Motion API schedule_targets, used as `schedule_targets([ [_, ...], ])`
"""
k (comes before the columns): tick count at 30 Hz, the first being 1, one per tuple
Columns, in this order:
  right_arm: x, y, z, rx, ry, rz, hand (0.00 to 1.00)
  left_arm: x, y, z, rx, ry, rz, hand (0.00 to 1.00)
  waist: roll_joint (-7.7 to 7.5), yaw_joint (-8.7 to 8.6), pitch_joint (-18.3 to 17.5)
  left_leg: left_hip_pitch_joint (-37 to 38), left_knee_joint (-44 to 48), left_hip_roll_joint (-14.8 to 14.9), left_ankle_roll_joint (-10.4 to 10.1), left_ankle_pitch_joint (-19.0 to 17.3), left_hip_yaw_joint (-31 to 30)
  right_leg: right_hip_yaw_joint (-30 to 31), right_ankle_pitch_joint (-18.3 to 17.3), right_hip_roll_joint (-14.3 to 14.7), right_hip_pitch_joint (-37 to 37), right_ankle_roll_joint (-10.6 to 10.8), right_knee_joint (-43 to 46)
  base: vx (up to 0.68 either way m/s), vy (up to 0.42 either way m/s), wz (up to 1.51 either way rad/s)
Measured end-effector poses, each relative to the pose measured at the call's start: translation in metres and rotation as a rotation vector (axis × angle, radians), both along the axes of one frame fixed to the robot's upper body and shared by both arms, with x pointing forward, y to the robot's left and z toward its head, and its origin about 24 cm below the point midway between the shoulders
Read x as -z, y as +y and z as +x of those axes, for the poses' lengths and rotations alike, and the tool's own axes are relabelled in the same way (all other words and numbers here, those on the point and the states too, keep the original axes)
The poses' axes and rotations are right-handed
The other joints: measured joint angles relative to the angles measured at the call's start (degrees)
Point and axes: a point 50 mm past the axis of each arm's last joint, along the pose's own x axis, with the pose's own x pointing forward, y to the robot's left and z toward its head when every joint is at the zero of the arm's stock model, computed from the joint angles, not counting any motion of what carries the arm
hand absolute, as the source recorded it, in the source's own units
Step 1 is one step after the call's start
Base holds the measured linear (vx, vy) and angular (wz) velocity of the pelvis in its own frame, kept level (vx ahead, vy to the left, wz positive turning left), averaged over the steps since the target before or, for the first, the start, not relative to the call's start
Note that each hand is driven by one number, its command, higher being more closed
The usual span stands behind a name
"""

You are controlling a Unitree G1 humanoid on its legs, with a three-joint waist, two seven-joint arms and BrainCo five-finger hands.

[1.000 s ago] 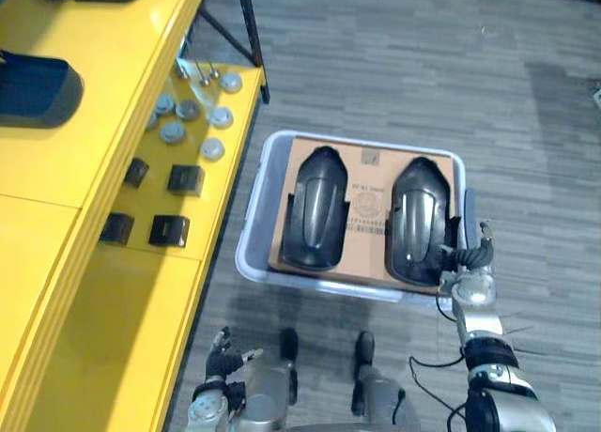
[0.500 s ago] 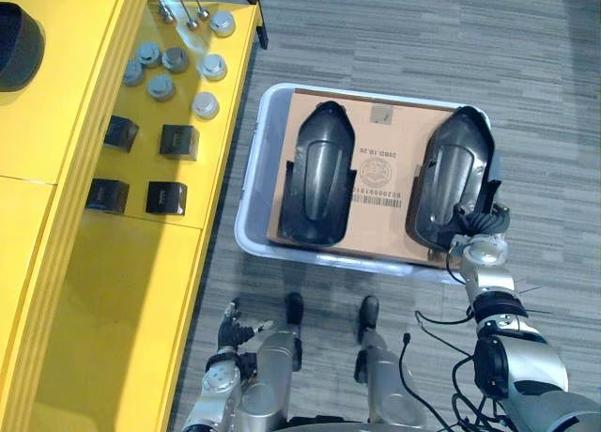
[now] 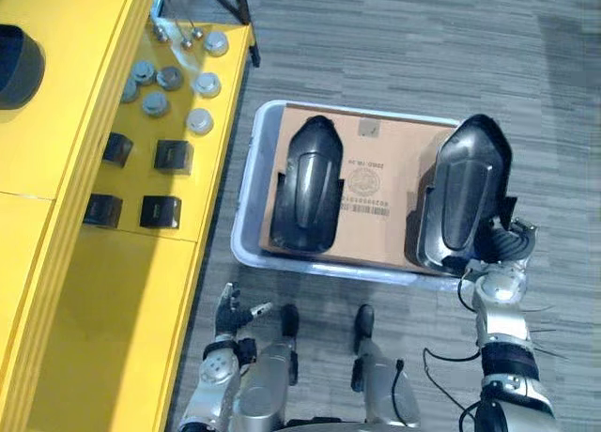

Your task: Walk over and take plastic housings, then place them on the shelf

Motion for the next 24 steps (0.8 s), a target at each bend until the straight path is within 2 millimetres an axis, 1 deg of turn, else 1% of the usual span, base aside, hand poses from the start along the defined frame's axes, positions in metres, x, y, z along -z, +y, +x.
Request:
schedule_targets([
  [2, -0.008, 0.012, -0.006, -0.019, -0.036, -0.047, 1.0, -0.027, -0.004, 0.008, 0.006, -0.126, -0.017, 0.0, 0.08, -0.08, -1.5, 1.9, -0.9, 0.0, -0.1, 0.1, 0.0, -0.2, -0.8, 0.0, 1.6, 0.2, -0.1, 0.0, 0.0, 0.0],
  [3, -0.011, 0.017, -0.006, -0.033, -0.043, -0.062, 1.0, -0.034, -0.005, 0.01, 0.005, -0.157, -0.021, 0.0, 0.07, -0.1, -2.1, 2.3, -1.2, 0.0, -0.2, 0.1, 0.0, -0.3, -1.0, 0.0, 1.8, 0.3, 0.0, 0.0, 0.0, 0.0],
  [5, -0.02, 0.036, -0.006, -0.099, -0.071, -0.128, 1.0, -0.059, -0.009, 0.014, -0.006, -0.268, -0.04, 0.0, 0.16, -0.1, -4.4, 3.0, -1.9, 0.1, -0.3, 0.2, 0.0, -0.3, -1.3, 0.1, 2.1, 0.3, 0.0, 0.0, 0.0, 0.0],
  [6, -0.023, 0.041, -0.006, -0.115, -0.082, -0.139, 1.0, -0.066, -0.011, 0.017, -0.008, -0.301, -0.047, 0.0, 0.18, -0.12, -4.7, 3.2, -1.9, 0.1, -0.3, 0.2, 0.0, -0.3, -1.3, 0.1, 2.4, 0.3, -0.1, 0.0, 0.0, 0.0],
  [8, -0.032, 0.061, -0.003, -0.177, -0.121, -0.168, 1.0, -0.087, -0.016, 0.024, -0.012, -0.392, -0.066, 0.0, 0.24, 0.0, -5.7, 4.3, -2.4, 0.1, -0.3, 0.2, -0.3, -0.8, -1.6, 0.1, 3.4, 0.3, -0.1, 0.02, 0.001, 0.06],
  [9, -0.034, 0.066, -0.002, -0.194, -0.129, -0.171, 1.0, -0.091, -0.018, 0.025, -0.01, -0.411, -0.069, 0.0, 0.23, 0.0, -6.0, 4.5, -2.5, 0.1, -0.3, 0.2, -0.4, -0.9, -1.6, 0.1, 3.6, 0.3, -0.1, 0.02, 0.006, 0.05],
  [11, -0.039, 0.085, 0.0, -0.265, -0.15, -0.185, 1.0, -0.106, -0.029, 0.03, 0.014, -0.473, -0.09, 0.0, 0.21, 0.01, -7.7, 4.8, -2.9, 0.0, -0.2, 0.5, -0.6, -1.2, -1.6, 0.0, 3.8, 0.3, -0.1, 0.02, 0.008, 0.05],
  [12, -0.04, 0.091, 0.001, -0.287, -0.155, -0.187, 1.0, -0.11, -0.032, 0.032, 0.025, -0.489, -0.098, 0.0, 0.21, 0.0, -8.1, 4.9, -2.9, 0.0, -0.2, 0.5, -0.7, -1.3, -1.6, 0.0, 4.0, 0.3, -0.1, 0.03, 0.01, 0.06],
  [13, -0.044, 0.101, 0.002, -0.323, -0.172, -0.186, 1.0, -0.117, -0.04, 0.035, 0.054, -0.517, -0.109, 0.0, 0.21, 0.0, -8.5, 5.3, -2.9, 0.0, -0.2, 0.5, -0.8, -1.4, -1.6, 0.0, 4.4, 0.3, -0.1, 0.02, 0.008, 0.05],
  [14, -0.046, 0.107, 0.002, -0.344, -0.183, -0.187, 1.0, -0.12, -0.044, 0.037, 0.066, -0.528, -0.114, 0.0, 0.22, 0.03, -8.5, 5.6, -2.9, 0.0, -0.2, 0.5, -0.8, -1.5, -1.6, 0.0, 4.7, 0.3, -0.1, 0.01, 0.011, 0.04],
  [16, -0.054, 0.128, 0.002, -0.427, -0.219, -0.2, 1.0, -0.127, -0.057, 0.04, 0.116, -0.554, -0.131, 0.0, 0.07, 0.0, -8.9, 6.5, -3.2, 0.0, -0.2, 0.5, -0.8, -1.5, -1.6, 0.0, 5.4, 0.3, -0.1, 0.0, 0.0, 0.0],
  [17, -0.056, 0.133, 0.001, -0.447, -0.229, -0.201, 1.0, -0.128, -0.06, 0.041, 0.127, -0.559, -0.134, 0.0, 0.08, 0.0, -8.9, 6.6, -3.2, 0.0, -0.2, 0.5, -0.8, -1.5, -1.6, -0.1, 5.5, 0.3, -0.1, -0.03, 0.0, -0.01],
  [19, -0.059, 0.153, -0.001, -0.528, -0.255, -0.192, 1.0, -0.129, -0.067, 0.041, 0.147, -0.558, -0.148, 0.0, 0.12, -0.01, -9.6, 6.8, -3.6, 0.0, -0.1, 0.6, -0.8, -1.5, -1.6, -0.1, 5.6, 0.3, -0.1, 0.0, 0.0, 0.0],
  [24, -0.059, 0.157, -0.001, -0.541, -0.259, -0.187, 1.0, -0.124, -0.067, 0.042, 0.113, -0.527, -0.16, 0.0, 0.18, -0.07, -11.7, 7.1, -4.1, 0.0, -0.2, 1.0, -0.5, -1.4, -1.7, -0.1, 5.5, 0.3, -0.1, -0.02, -0.005, -0.02],
])
